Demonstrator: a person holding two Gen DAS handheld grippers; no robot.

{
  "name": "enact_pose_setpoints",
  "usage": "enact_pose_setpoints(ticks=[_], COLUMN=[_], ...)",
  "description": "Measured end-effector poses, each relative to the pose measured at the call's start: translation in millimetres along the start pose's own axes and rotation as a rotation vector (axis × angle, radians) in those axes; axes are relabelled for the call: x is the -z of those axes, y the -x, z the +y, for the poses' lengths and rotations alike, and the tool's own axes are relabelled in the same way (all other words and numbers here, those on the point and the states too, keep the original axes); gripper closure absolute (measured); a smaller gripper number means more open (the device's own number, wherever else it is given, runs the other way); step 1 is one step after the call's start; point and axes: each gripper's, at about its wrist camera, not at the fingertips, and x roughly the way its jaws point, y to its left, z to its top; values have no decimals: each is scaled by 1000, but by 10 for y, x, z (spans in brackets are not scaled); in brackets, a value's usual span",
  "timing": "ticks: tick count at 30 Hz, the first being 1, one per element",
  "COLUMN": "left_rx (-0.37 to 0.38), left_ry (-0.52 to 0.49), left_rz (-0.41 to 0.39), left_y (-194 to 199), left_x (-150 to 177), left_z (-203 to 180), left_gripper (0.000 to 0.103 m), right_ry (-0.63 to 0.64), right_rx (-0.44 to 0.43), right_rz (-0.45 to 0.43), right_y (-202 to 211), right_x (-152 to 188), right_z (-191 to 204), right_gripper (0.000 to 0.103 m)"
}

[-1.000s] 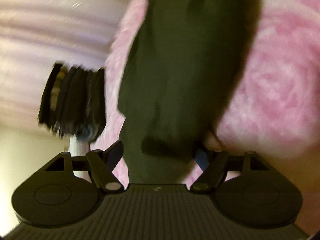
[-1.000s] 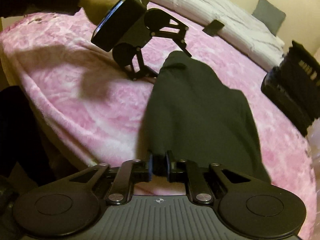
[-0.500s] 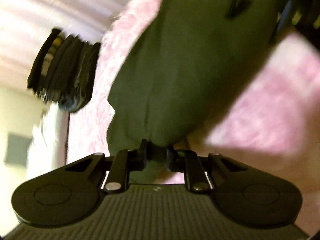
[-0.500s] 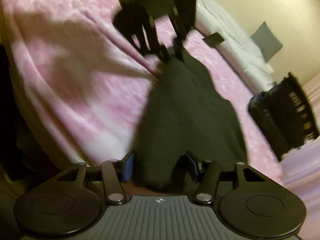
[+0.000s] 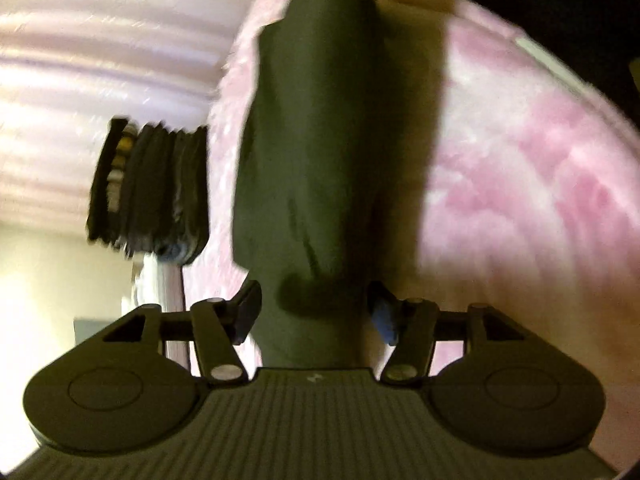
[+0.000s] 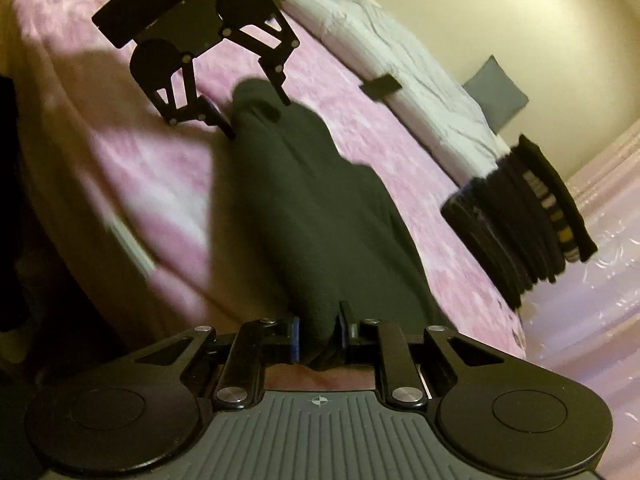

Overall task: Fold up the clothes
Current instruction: 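Grasp the folded shirt end with both grippers and lift it up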

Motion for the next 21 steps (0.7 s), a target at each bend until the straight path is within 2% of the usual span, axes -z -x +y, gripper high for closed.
enact_pose_setpoints(ticks=[2, 3, 5, 6, 8, 9, 11, 12, 13, 17, 21], left_rx=[11, 18, 37, 57, 118, 139, 155, 160, 167, 184, 157], left_ry=[-23, -14, 18, 46, 171, 224, 261, 271, 279, 328, 419], left_rz=[14, 22, 32, 28, 14, 9, 0, -4, -7, -18, -33], left_y=[-111, -127, -138, -126, -85, -64, -20, 7, 4, 70, 118], left_x=[-63, -78, -90, -77, -55, -36, -25, -25, -21, 11, 138], left_z=[-35, -19, 36, 88, 271, 343, 429, 456, 482, 627, 1084], left_gripper=[71, 74, 83, 84, 85, 85, 85, 85, 85, 85, 85], right_ry=[30, 48, 74, 65, 50, 73, 112, 109, 108, 67, 51], right_rx=[18, 32, 53, 42, 16, 30, 56, 57, 55, 25, 84], right_rz=[10, 9, 0, -20, -50, -44, -21, -12, -5, -53, -163], right_y=[-27, -49, -90, -104, -143, -204, -328, -364, -389, -271, -211], right_x=[77, 94, 127, 130, 124, 128, 154, 173, 189, 142, -176], right_z=[75, 143, 278, 338, 420, 462, 480, 424, 361, -2, -662], right_gripper=[87, 86, 63, 62, 62, 62, 63, 67, 81, 86, 87])
